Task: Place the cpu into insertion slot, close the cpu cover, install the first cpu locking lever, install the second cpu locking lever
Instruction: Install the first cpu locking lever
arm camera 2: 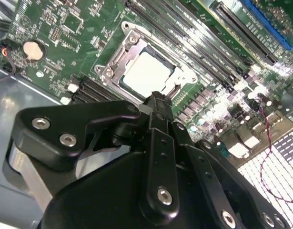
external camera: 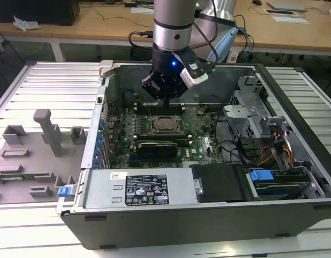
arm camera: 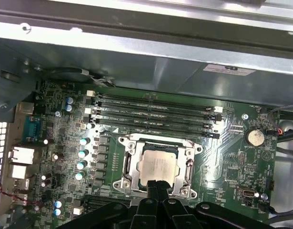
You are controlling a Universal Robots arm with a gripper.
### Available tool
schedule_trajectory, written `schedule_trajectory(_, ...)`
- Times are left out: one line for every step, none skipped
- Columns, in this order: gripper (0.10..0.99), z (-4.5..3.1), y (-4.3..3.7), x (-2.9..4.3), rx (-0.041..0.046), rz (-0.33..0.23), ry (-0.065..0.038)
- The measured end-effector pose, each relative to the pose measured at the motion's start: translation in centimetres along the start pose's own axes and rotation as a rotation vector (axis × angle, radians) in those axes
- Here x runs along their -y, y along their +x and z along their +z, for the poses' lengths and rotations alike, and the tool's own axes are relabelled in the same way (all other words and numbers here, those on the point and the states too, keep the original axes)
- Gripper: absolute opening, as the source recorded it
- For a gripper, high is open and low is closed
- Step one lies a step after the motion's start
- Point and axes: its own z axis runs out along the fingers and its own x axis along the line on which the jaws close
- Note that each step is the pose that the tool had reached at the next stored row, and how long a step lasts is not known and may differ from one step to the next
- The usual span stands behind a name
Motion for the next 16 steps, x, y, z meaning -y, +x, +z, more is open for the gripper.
schedule_trajectory(0.106, -0.23, 0.01, -0.01, 0.0017, 0.0, 0.0)
schedule_trajectory(0.106, -0.4, 0.01, -0.02, 0.0027, 0.0, 0.0)
schedule_trajectory(0.106, -0.54, 0.02, -0.02, 0.0038, 0.0, 0.0)
schedule_trajectory(0.106, -0.65, 0.03, -0.03, 0.0051, 0.0, 0.001)
schedule_trajectory(0.106, -0.65, 0.03, -0.03, 0.0054, 0.0, 0.0)
schedule_trajectory(0.106, -0.65, 0.08, -0.04, 0.0059, 0.0, 0.0)
schedule_trajectory(0.106, -0.66, 0.19, -0.04, 0.0065, 0.0, 0.001)
schedule_trajectory(0.106, -0.67, 0.43, -0.07, 0.0075, 0.0, 0.001)
schedule_trajectory(0.106, -0.66, 0.65, -0.1, 0.0084, 0.0, 0.001)
schedule_trajectory(0.106, -0.66, 0.96, -0.14, 0.0093, 0.0, 0.001)
schedule_trajectory(0.106, -0.66, 1.25, -0.18, 0.0102, 0.0, 0.001)
schedule_trajectory(0.106, -0.66, 1.78, -0.24, 0.0118, 0.0, 0.001)
schedule_trajectory(0.106, -0.66, 2.12, -0.29, 0.0126, 0.0, 0.002)
schedule_trajectory(0.106, -0.66, 2.42, -0.32, 0.0133, 0.0, 0.002)
schedule_trajectory(0.106, -0.66, 2.81, -0.37, 0.0142, 0.0, 0.002)
schedule_trajectory(0.106, -0.66, 3.05, -0.4, 0.0146, 0.0, 0.002)
